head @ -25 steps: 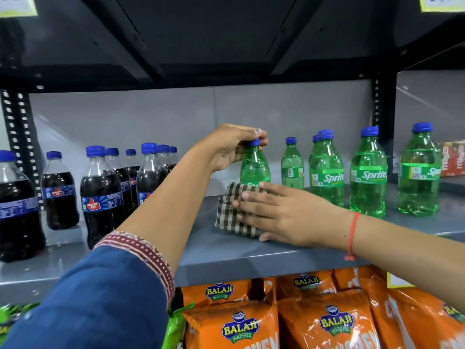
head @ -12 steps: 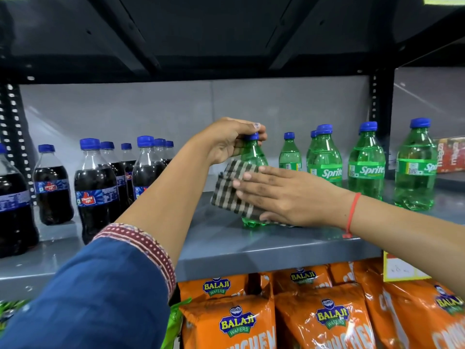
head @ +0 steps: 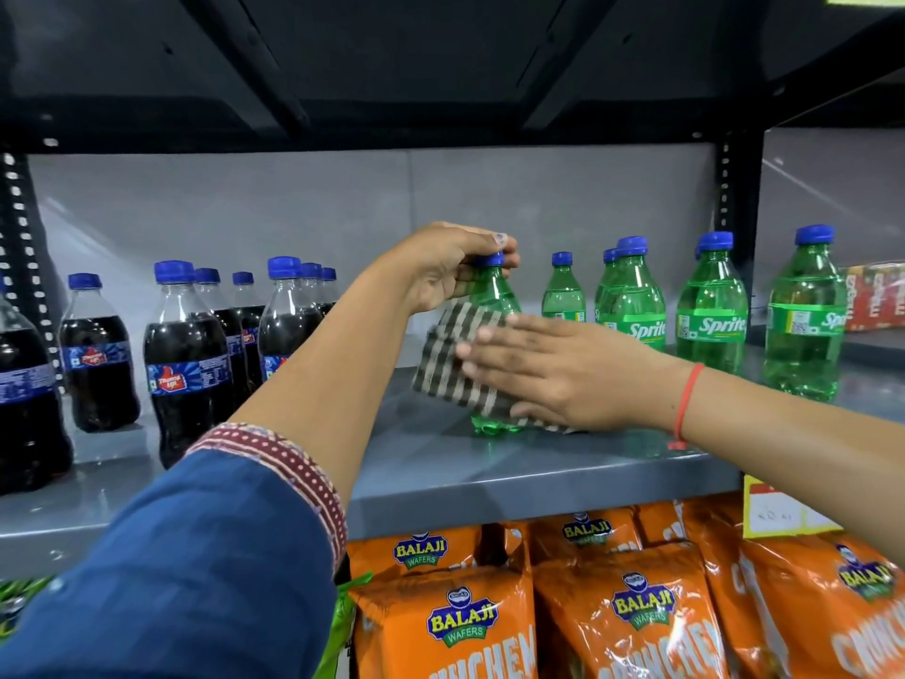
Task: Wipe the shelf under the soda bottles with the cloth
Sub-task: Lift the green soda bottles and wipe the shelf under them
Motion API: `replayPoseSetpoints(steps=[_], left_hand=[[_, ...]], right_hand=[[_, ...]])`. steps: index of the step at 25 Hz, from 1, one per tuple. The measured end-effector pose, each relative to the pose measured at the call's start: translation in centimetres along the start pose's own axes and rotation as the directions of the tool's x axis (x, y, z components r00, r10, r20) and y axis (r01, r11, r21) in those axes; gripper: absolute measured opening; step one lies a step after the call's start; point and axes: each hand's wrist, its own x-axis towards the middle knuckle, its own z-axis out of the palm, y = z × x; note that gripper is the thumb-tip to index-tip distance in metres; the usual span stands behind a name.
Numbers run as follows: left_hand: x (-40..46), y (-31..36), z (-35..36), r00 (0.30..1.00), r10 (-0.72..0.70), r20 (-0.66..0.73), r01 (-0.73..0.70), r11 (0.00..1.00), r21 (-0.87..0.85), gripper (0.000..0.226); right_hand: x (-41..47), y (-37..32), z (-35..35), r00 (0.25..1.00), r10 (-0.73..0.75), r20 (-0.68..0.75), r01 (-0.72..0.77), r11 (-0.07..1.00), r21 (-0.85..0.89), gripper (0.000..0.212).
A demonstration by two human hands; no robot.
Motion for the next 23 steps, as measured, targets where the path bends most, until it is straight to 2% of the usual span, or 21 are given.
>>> replayPoseSetpoints(steps=[2,5,8,11,13,15,18,19,23], left_hand=[[0.0,0.1,-0.1,1.000,0.000,0.002,0.000,1.000,0.012,0.013],[-0.1,0.3,-0.1,1.000,-0.020,0.012,0.020,1.000,0.013,0.014],[-0.1,0.3,-0.1,1.000,-0.019,0.021,0.019,1.000,0.019,0.013],[-0.2,0.4,-0.1,0.999,-0.027,0.034,0.026,0.999,0.023,0.013],[-0.2,0.5,-0.2,0.999,-0.019,0.035,0.019,1.000,0.022,0.013],[-0.3,0.5,-0.2,0.999,-0.019,0.033,0.018,0.999,0.028,0.014],[-0.4,0.5,-0.1,0.999,-0.029,0.026,0.028,0.999,0.014,0.014],[-0.4,0.5,-0.1,0.999,-0.029,0.025,0.029,1.000,0.010,0.015],[-0.7,0.7,0.3,0.999,-0.041,-0.015,0.042,0.998,0.053,0.015]], right_hand=[[-0.1,-0.1,-0.1,0.999,0.044,-0.003,-0.044,0.999,0.021,0.049],[-0.2,-0.2,0.0,1.000,-0.009,0.024,0.008,0.999,0.031,0.049],[-0.2,0.0,-0.2,0.999,0.042,0.034,-0.044,0.998,0.052,0.049],[-0.4,0.0,-0.4,0.998,-0.027,0.058,0.025,0.999,0.040,0.049],[-0.4,0.3,-0.4,0.997,0.070,0.033,-0.071,0.996,0.046,0.050],[-0.4,-0.1,-0.6,0.991,0.135,0.016,-0.136,0.985,0.110,0.047],[-1.2,-1.9,-0.7,0.998,0.061,0.034,-0.067,0.974,0.218,0.050],[-1.4,-2.2,-1.0,0.997,0.050,0.057,-0.062,0.970,0.236,0.055],[-2.1,-2.3,-2.9,0.995,0.063,0.082,-0.088,0.935,0.345,0.051]])
